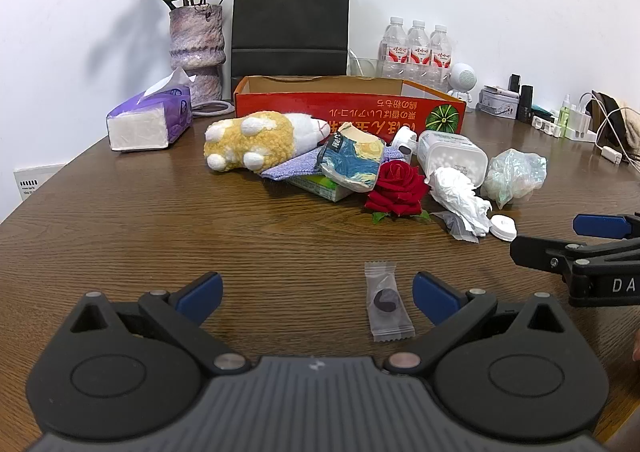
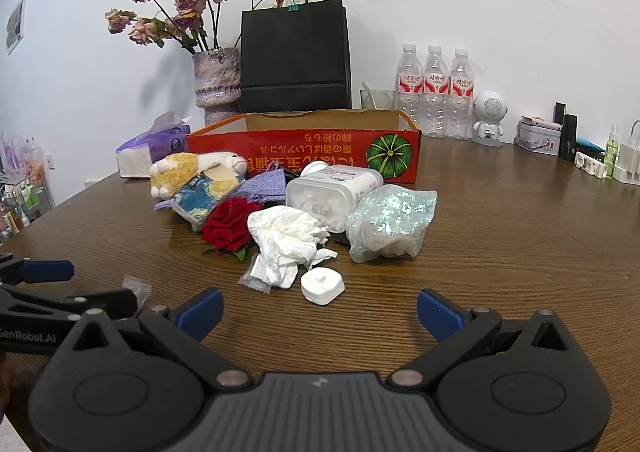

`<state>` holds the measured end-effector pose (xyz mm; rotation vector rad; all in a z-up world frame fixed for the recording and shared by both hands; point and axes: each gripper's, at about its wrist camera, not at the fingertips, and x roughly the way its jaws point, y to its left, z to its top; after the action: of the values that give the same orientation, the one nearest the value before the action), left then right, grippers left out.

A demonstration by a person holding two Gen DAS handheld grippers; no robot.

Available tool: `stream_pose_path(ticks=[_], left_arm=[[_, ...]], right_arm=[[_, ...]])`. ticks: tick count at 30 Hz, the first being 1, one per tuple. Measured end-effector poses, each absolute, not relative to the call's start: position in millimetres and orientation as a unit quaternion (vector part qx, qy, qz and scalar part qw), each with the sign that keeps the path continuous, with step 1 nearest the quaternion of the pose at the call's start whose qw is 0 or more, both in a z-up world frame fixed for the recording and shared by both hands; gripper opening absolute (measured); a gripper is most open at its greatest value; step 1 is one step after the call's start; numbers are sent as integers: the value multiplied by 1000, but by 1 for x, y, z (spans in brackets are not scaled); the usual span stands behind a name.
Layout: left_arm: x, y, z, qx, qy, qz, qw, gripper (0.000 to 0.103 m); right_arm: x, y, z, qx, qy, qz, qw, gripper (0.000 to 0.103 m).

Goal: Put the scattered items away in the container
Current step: 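Grasp the white round cap with right tool while left tool grasps the clear wrapped packet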

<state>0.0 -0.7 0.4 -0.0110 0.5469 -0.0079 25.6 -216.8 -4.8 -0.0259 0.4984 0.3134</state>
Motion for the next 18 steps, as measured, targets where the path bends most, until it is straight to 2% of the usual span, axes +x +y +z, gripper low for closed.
stream_pose_path(ticks=[18], left_arm=[[0,-9,2,4,280,-22,960,103]], right_arm=[[29,-219,-4,-13,249,150,957,103]])
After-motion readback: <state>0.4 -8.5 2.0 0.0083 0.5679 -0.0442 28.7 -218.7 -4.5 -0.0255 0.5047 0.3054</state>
